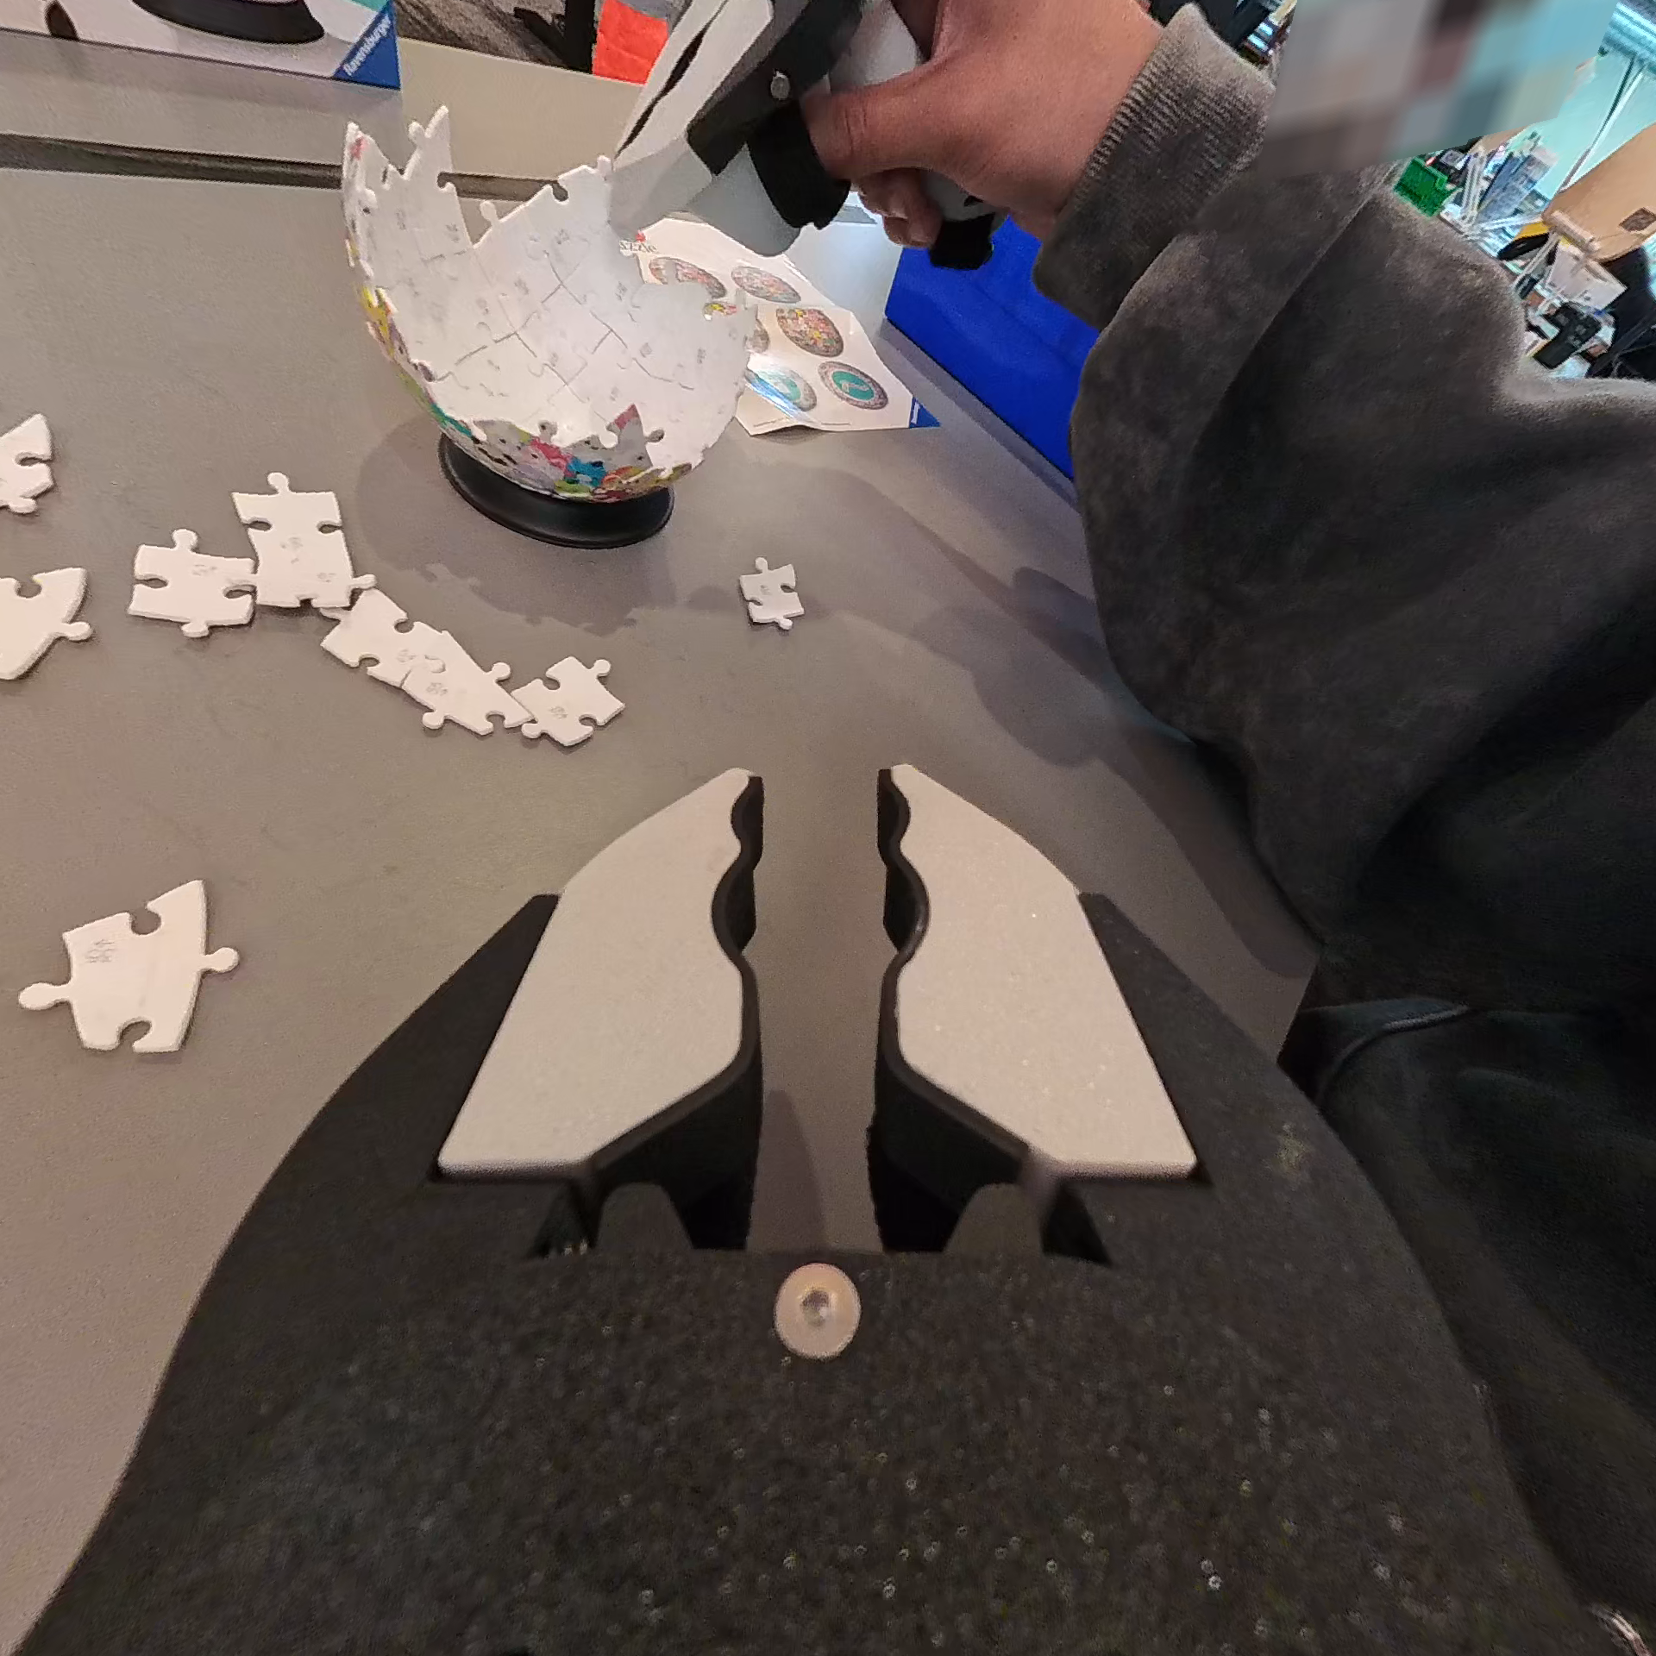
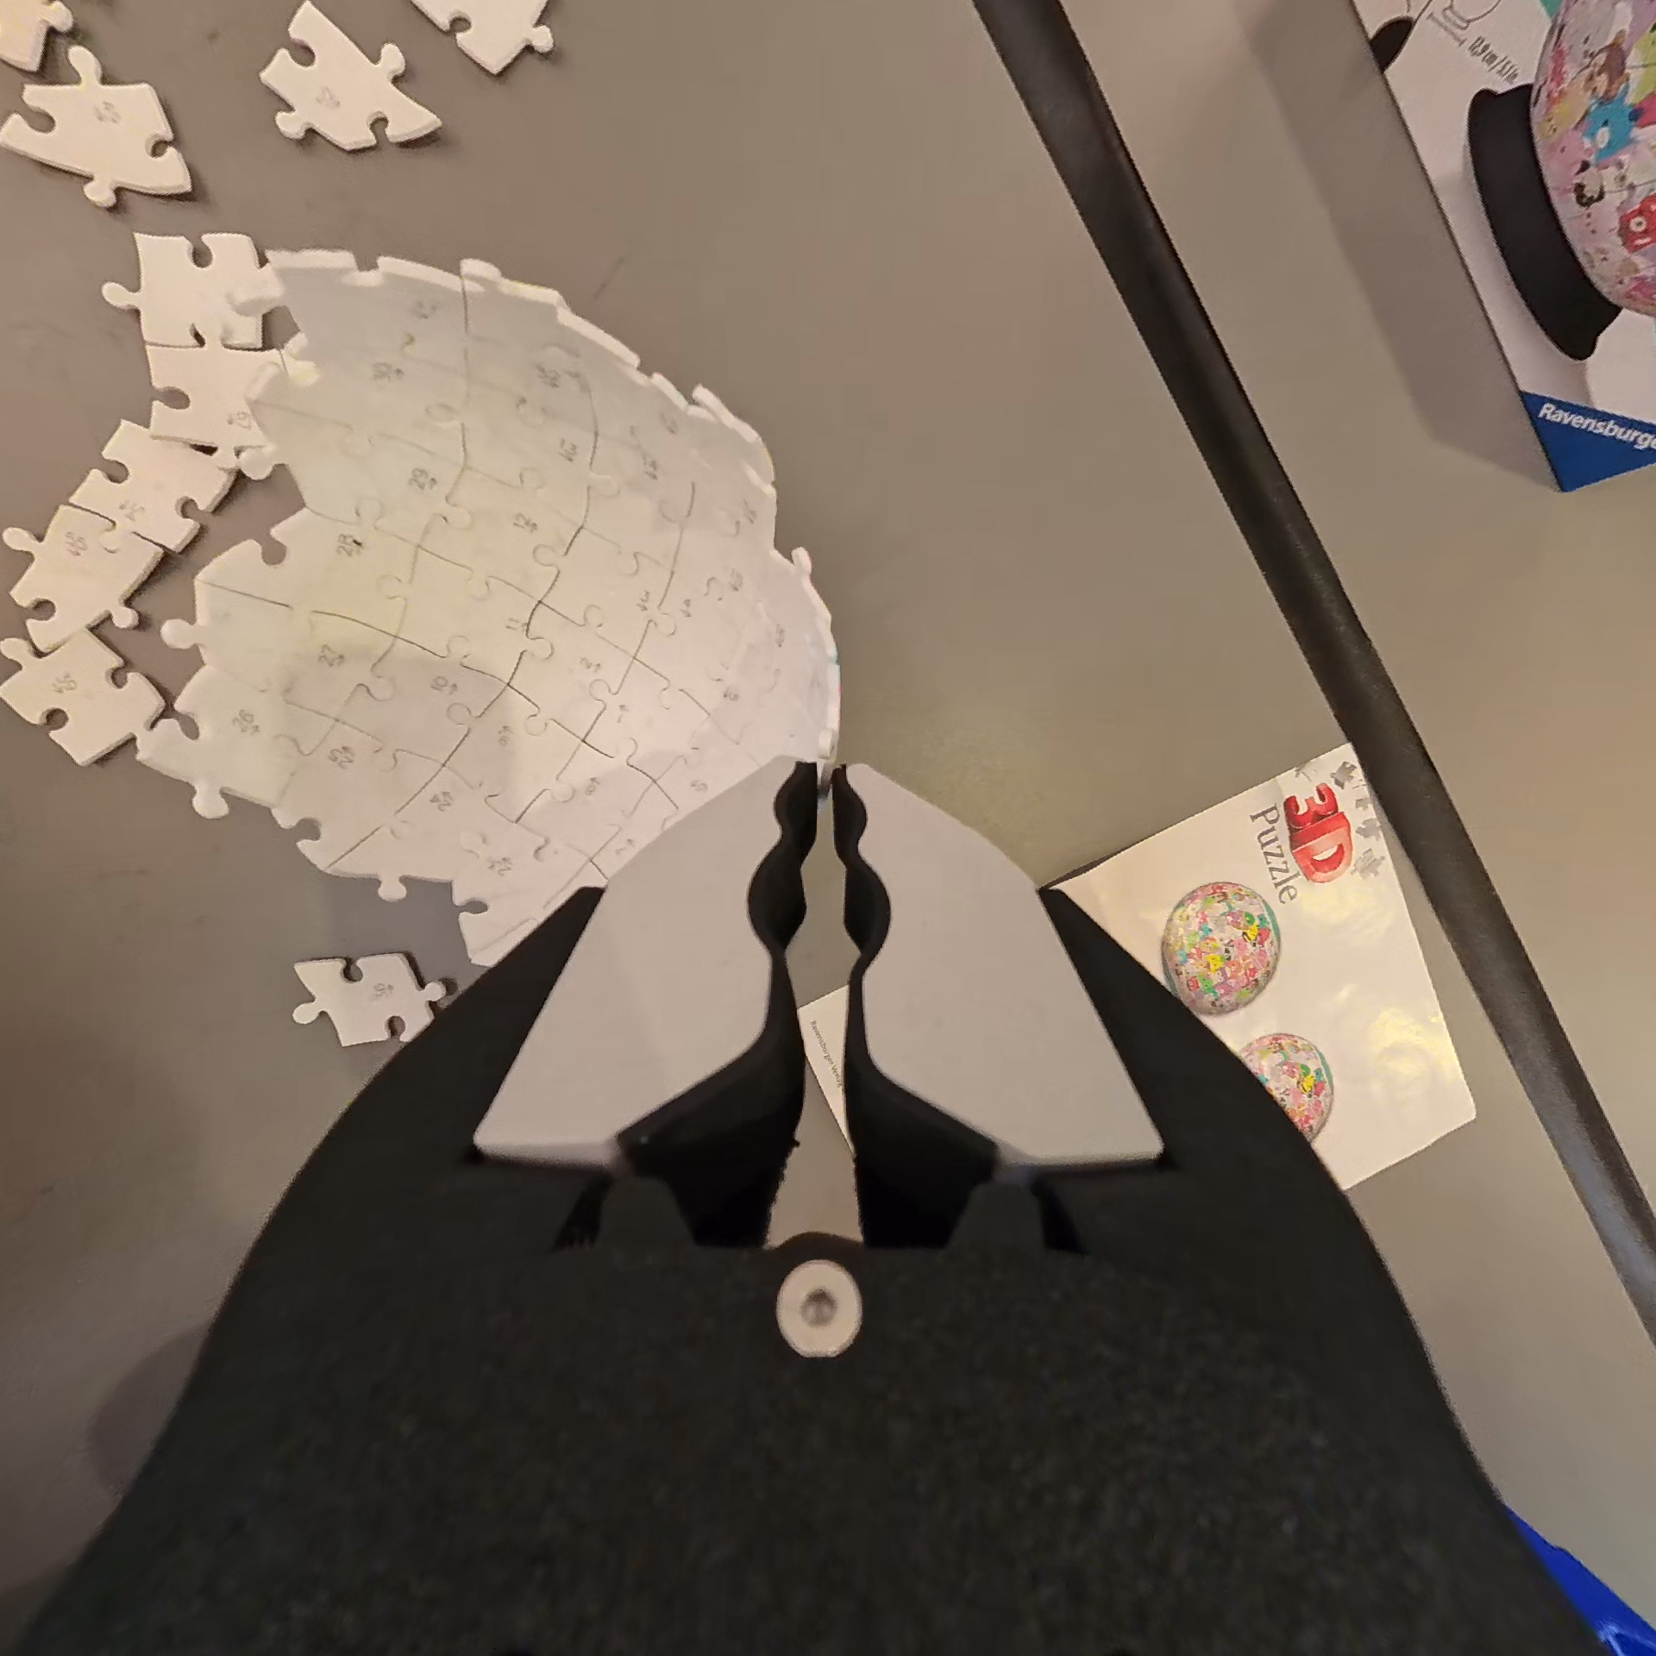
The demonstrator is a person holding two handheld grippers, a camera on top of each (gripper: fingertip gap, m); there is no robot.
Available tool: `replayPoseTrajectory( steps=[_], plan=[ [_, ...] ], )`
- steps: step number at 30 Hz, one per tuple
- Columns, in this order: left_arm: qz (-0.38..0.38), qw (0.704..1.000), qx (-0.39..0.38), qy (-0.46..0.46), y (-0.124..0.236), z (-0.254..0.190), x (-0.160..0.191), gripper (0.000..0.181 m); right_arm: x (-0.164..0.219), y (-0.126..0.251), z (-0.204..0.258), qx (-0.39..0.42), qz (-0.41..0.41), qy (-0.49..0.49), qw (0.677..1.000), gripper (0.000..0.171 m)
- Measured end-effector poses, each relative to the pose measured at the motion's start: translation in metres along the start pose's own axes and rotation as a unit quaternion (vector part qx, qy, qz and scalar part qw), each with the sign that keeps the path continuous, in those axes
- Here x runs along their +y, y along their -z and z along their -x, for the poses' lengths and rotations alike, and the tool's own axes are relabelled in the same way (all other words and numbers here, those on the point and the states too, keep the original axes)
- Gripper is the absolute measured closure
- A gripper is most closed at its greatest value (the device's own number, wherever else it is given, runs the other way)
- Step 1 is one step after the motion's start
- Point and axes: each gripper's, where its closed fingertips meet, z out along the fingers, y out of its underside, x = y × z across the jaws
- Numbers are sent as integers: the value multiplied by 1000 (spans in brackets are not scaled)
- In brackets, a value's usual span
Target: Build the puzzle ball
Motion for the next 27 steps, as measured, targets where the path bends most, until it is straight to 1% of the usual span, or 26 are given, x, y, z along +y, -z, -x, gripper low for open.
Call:
replayPoseTrajectory(
  steps=[3,5,7,9,11,12,14,17,19,23,25,27],
  plan=[
    [5,1000,-15,-6,1,5,2,156,1,2,1,0,1,2,1000,165],
    [9,999,-35,-16,3,11,3,154,0,7,0,1,-7,-1,1000,149],
    [20,997,-75,-31,9,25,5,148,0,18,-3,15,-20,-2,1000,146],
    [42,991,-116,-42,18,43,11,143,0,36,-5,39,-56,-1,998,146],
    [57,987,-146,-40,29,59,17,136,-1,59,0,60,-114,-8,992,146],
    [64,986,-151,-32,33,65,20,132,1,69,9,61,-147,-15,987,146],
    [82,983,-166,-12,38,78,28,130,6,83,37,45,-212,-26,976,146],
    [109,973,-204,2,41,100,40,129,29,87,96,-2,-288,-36,957,147],
    [123,965,-229,6,39,114,43,129,51,81,136,-36,-304,-29,952,148],
    [129,954,-271,-21,31,132,37,132,82,70,189,-98,-317,-41,942,149],
    [139,947,-288,-32,28,139,37,132,87,68,203,-124,-309,-42,942,149],
    [153,945,-287,-33,25,141,42,137,80,75,207,-138,-318,-31,937,149]
  ],
)
